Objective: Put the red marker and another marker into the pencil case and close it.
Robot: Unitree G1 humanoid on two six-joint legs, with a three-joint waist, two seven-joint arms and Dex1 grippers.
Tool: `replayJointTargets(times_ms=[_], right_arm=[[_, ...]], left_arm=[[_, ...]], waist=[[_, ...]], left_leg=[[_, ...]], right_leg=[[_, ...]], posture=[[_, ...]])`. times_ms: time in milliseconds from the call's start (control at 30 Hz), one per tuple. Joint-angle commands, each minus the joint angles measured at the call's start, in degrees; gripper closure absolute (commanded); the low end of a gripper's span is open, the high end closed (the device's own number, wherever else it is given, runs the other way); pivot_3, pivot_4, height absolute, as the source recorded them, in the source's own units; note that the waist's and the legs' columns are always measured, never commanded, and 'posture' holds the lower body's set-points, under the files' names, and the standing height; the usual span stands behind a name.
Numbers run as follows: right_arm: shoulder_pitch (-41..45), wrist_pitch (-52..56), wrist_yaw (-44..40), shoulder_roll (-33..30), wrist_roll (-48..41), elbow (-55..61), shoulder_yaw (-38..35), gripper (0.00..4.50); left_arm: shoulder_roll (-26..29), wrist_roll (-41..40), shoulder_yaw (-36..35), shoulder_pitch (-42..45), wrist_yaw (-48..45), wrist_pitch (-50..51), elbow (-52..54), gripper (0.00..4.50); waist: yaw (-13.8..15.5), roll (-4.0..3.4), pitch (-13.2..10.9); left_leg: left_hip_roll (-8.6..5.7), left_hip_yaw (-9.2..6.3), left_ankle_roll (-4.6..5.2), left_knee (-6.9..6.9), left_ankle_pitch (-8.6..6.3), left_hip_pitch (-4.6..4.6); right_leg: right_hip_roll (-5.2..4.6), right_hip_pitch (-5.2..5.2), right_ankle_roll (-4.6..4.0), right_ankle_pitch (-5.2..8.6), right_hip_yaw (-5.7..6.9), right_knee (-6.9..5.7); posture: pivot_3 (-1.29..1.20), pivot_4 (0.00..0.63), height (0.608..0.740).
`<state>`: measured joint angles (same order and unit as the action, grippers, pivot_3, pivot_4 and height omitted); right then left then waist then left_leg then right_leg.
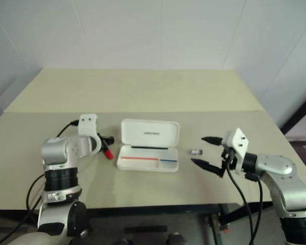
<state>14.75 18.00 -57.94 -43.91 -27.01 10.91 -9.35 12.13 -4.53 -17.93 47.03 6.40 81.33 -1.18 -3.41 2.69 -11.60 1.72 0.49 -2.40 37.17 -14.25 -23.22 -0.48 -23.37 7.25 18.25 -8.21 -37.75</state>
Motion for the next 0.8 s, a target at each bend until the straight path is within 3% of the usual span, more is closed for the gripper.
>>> replayJointTargets(times_ms=[33, 267, 500, 667, 800], right_arm=[[-0.20, -0.08, 0.27, -1.10, -0.77, 1.85, -2.18, 0.00], [-0.25, -0.15, 0.33, -1.41, -0.76, 1.86, -2.44, 0.00], [-0.52, -0.11, 0.91, -1.57, -0.72, 2.22, -2.83, 0.00], [-2.58, 0.35, 1.18, -2.10, -1.53, 3.78, -4.62, 0.00], [-5.16, 0.92, 0.22, -2.68, -3.08, 5.61, -6.84, 0.00]], left_arm=[[0.13, 1.88, -2.27, 0.32, 2.02, 2.32, -1.87, 1.56], [0.22, 3.02, -4.02, 0.33, 3.94, 1.78, -2.76, 3.78], [3.46, 1.11, -0.26, 1.24, -0.36, -1.13, -3.73, 3.88], [14.03, -1.49, 12.37, 2.23, -15.52, -11.35, -2.83, 3.88], [20.50, -4.61, 16.06, 3.29, -28.47, -20.30, -2.52, 3.88]], waist=[[0.00, 0.00, 0.00], [-0.02, -0.01, 0.01], [-0.18, -0.01, 0.01], [-0.05, 0.02, -0.01], [0.24, 0.02, -0.01]], left_leg=[[0.00, 0.01, 0.00, 0.00, 0.00, 0.00], [0.00, 0.03, -0.01, 0.00, 0.00, 0.03], [0.00, 0.06, -0.05, 0.01, 0.03, 0.07], [0.00, 0.06, -0.13, -0.03, 0.09, 0.00], [0.00, 0.10, -0.13, -0.13, 0.03, -0.02]], right_leg=[[0.00, 0.00, 0.00, 0.00, -0.01, 0.00], [0.00, 0.01, 0.00, 0.00, -0.01, -0.01], [0.01, 0.01, 0.01, -0.01, -0.02, -0.06], [0.04, -0.02, 0.00, -0.01, 0.03, -0.05], [-0.01, -0.02, -0.03, 0.01, 0.02, 0.11]], posture=[[0.00, 0.150, 0.740], [0.00, 0.150, 0.740], [0.00, 0.150, 0.740], [0.00, 0.150, 0.740], [0.00, 0.150, 0.740]])
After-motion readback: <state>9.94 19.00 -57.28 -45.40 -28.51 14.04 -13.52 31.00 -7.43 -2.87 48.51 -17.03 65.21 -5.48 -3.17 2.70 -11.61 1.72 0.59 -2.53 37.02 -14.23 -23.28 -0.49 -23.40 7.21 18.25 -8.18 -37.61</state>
